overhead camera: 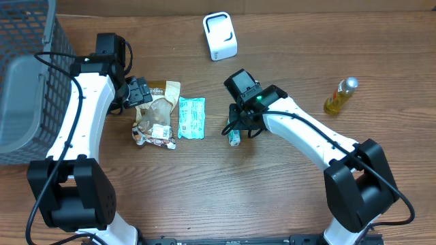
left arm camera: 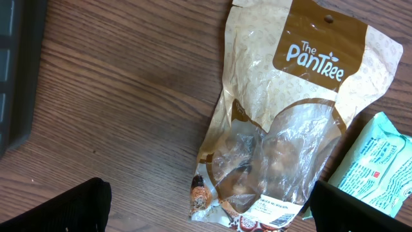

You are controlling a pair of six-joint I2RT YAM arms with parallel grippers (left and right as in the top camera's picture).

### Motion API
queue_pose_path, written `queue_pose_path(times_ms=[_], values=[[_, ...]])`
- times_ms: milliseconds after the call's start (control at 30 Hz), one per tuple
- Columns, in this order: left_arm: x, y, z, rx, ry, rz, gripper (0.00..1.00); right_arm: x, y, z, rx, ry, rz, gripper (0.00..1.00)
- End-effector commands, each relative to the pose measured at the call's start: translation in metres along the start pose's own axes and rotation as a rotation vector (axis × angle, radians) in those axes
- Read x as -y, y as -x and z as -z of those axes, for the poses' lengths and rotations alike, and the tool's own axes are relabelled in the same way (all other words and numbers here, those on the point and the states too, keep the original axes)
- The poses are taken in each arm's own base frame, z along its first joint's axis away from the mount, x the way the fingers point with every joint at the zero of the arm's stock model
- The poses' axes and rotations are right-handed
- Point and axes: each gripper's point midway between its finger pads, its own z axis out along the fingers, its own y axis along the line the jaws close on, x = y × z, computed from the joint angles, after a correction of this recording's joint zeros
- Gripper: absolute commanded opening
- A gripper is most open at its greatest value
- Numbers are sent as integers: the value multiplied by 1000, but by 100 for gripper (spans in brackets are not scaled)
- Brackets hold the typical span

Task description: Scan the item barcode

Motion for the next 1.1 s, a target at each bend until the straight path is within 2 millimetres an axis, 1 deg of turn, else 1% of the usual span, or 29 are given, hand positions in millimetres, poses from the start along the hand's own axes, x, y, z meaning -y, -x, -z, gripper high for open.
queue_pose_path(times_ms=[0, 167, 400, 567, 1067], values=[[-3, -2, -5, -12, 15, 8, 100, -2, -1, 3, 5, 9, -1, 9], [-3, -2, -5, -12, 15, 8, 99, 2, -6, 2, -18, -6, 1, 10], [-3, -2, -5, -12, 15, 8, 100, 2, -8, 3, -23, -9, 1, 10], [-3, -2, -5, -12, 16, 9, 100, 7, -16, 3, -56, -29, 3, 9], [-3, -2, -5, -12, 16, 9, 100, 10, -20, 3, -72, -40, 4, 9]])
